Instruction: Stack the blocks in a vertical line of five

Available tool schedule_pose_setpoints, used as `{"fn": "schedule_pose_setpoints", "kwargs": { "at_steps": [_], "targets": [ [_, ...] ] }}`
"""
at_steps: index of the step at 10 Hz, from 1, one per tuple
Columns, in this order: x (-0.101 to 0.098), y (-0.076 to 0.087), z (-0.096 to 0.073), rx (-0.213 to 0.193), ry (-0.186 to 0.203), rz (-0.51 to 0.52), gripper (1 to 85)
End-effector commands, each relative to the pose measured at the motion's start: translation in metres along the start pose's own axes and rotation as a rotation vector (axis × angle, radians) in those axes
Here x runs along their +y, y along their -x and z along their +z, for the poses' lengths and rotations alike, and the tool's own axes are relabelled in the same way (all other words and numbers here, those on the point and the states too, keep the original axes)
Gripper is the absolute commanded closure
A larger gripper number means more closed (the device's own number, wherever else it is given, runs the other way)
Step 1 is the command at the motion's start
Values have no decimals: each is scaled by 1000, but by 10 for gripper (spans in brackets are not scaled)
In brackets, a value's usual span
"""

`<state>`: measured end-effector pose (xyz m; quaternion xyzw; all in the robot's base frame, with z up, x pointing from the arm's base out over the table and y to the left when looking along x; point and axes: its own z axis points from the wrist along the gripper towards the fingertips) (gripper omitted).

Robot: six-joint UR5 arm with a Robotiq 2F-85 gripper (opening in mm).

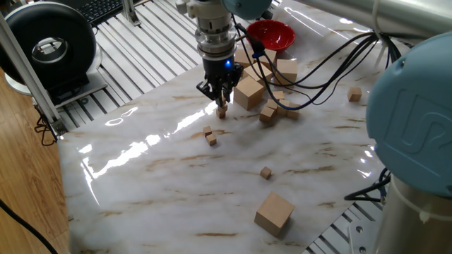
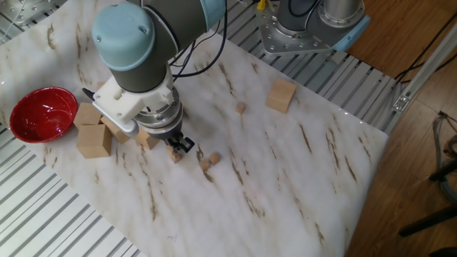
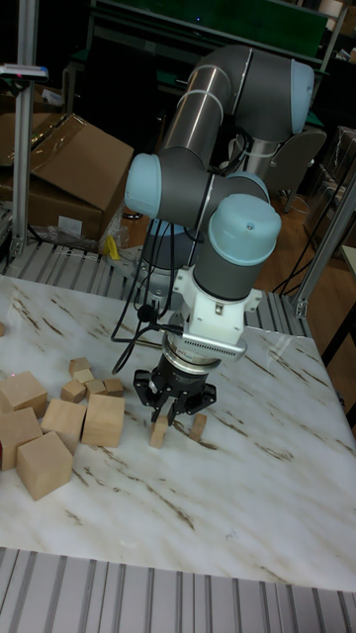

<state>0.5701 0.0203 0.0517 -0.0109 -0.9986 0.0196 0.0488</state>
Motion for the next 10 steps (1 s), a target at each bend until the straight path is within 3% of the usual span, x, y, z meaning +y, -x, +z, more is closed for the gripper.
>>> {"fn": "schedule_pose_setpoints", "kwargs": {
  "at_steps": [1,10],
  "targets": [
    [1,1,1,-1,9,2,847],
    [-1,-5,4,17,7,1,847]
  ]
}}
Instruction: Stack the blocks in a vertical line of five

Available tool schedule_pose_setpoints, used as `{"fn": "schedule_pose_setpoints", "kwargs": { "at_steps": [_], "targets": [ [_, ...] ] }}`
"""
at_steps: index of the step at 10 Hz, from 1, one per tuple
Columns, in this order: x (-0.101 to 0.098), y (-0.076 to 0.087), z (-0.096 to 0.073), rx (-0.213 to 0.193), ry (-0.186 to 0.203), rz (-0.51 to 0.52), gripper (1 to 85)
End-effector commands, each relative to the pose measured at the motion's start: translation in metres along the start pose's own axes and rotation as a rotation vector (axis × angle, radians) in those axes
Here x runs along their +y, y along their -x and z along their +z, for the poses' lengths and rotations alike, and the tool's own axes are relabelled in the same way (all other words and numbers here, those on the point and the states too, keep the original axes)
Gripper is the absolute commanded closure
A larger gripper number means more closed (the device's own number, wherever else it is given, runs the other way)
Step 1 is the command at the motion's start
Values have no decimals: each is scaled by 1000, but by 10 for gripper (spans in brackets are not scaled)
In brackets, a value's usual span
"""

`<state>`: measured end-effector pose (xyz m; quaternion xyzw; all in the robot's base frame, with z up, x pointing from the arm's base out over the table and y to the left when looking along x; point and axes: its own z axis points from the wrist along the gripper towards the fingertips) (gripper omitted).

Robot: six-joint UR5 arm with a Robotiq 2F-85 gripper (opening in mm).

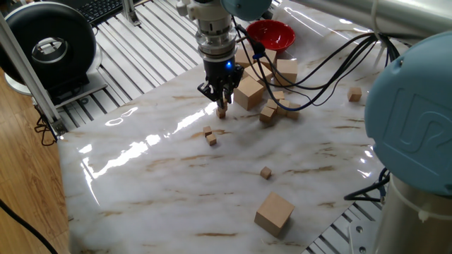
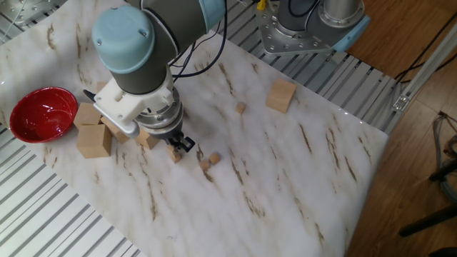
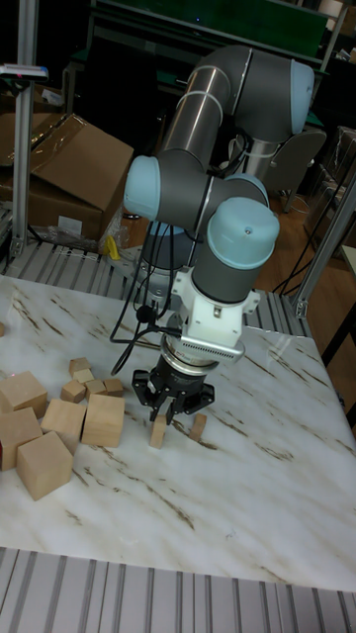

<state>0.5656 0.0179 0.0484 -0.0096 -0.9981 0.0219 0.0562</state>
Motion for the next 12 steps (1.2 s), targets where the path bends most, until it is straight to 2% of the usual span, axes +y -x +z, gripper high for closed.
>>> {"fn": "schedule_pose_setpoints", "kwargs": {
  "at_steps": [1,5,7,12],
  "targets": [
    [2,-1,0,3,13,3,847],
    [3,-3,1,7,21,-2,847],
    [5,2,1,-9,29,-6,847],
    [5,2,1,-11,30,-31,847]
  ]
}}
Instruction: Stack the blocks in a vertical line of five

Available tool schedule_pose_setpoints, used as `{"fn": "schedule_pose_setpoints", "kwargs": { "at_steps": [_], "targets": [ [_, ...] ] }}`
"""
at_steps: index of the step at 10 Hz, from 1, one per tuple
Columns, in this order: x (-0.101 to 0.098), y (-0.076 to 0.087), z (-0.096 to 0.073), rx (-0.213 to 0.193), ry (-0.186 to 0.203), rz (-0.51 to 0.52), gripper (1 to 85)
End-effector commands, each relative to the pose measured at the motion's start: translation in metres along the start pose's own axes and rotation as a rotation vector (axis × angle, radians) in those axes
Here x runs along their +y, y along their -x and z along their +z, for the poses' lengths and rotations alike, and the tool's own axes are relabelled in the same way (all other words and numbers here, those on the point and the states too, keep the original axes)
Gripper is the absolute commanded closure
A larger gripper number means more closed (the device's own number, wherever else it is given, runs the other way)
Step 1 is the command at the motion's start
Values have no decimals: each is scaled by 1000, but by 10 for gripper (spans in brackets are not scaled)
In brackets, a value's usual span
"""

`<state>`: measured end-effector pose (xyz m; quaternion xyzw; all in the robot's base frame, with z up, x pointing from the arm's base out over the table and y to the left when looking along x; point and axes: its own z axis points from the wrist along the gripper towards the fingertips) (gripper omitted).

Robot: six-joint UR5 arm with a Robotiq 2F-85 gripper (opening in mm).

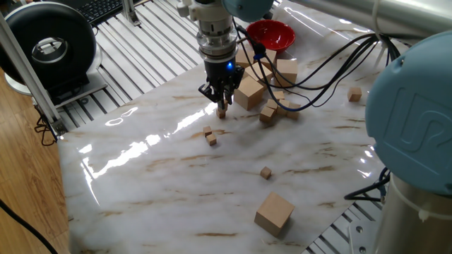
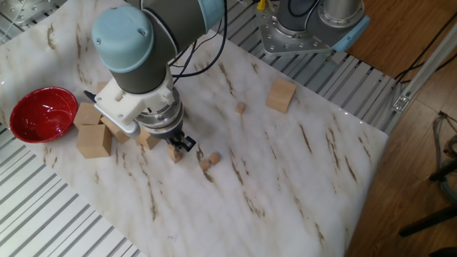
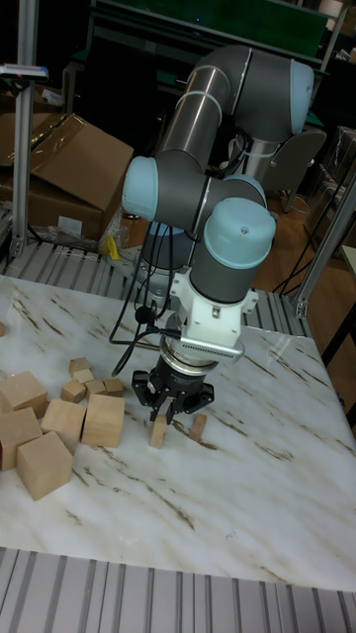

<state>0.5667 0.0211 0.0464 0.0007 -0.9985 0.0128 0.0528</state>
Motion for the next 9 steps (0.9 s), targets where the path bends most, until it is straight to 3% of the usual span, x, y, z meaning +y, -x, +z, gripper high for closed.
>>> {"fn": "schedule_pose_setpoints", "kwargs": {
  "at_steps": [1,5,9],
  "targets": [
    [2,1,-1,-4,14,-22,837],
    [9,1,-2,-5,49,-48,753],
    [6,-1,-2,4,44,-60,743]
  ]
}}
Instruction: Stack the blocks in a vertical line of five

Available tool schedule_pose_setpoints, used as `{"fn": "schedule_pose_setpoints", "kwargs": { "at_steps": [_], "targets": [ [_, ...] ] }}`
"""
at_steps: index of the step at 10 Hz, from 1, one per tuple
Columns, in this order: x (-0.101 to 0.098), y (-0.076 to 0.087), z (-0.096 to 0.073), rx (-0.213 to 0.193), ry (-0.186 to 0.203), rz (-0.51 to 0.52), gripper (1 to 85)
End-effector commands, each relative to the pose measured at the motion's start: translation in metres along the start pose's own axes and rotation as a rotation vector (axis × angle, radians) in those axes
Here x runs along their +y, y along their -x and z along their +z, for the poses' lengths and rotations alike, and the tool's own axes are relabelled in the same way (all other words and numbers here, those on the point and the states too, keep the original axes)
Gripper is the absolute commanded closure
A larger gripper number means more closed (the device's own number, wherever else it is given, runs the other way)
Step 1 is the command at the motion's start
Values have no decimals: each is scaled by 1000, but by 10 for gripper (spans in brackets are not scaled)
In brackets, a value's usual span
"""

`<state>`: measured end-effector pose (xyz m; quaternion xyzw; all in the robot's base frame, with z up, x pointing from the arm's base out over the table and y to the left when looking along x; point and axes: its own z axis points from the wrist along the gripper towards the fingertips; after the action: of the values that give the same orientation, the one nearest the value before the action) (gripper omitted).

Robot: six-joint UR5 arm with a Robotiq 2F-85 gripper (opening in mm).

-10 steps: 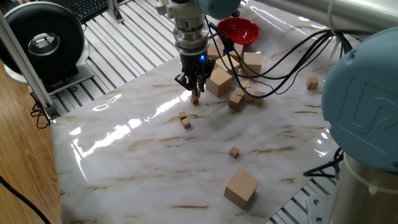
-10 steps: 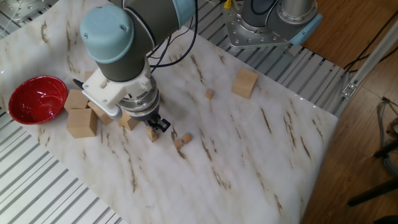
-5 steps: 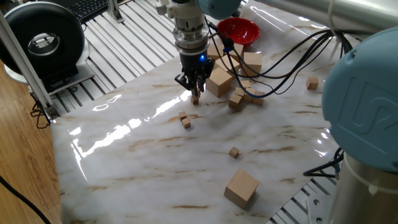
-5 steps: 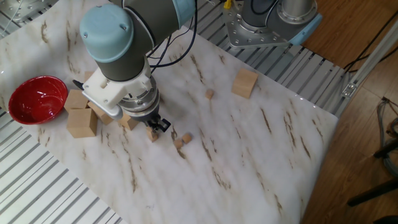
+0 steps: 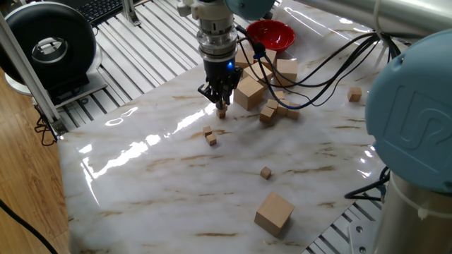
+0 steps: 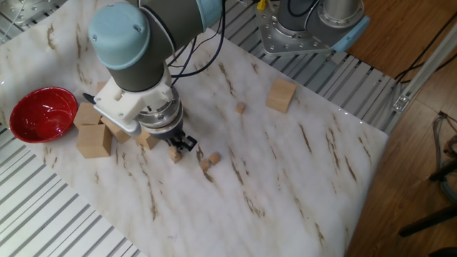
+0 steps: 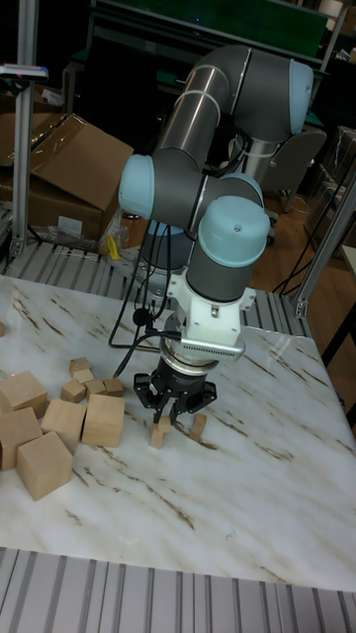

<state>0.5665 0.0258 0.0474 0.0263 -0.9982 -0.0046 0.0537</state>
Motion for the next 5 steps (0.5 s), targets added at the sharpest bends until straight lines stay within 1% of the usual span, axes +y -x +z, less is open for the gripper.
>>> {"fn": "schedule_pose_setpoints", "kwargs": {
  "at_steps": [1,2,3,4,5],
  "targets": [
    [0,0,0,3,7,-11,737],
    [-2,0,0,2,-2,-13,733],
    [-3,-2,-1,12,-9,-14,730],
    [-4,-7,-3,34,-18,-18,723],
    [-5,-7,-3,37,-21,-15,720]
  ]
}}
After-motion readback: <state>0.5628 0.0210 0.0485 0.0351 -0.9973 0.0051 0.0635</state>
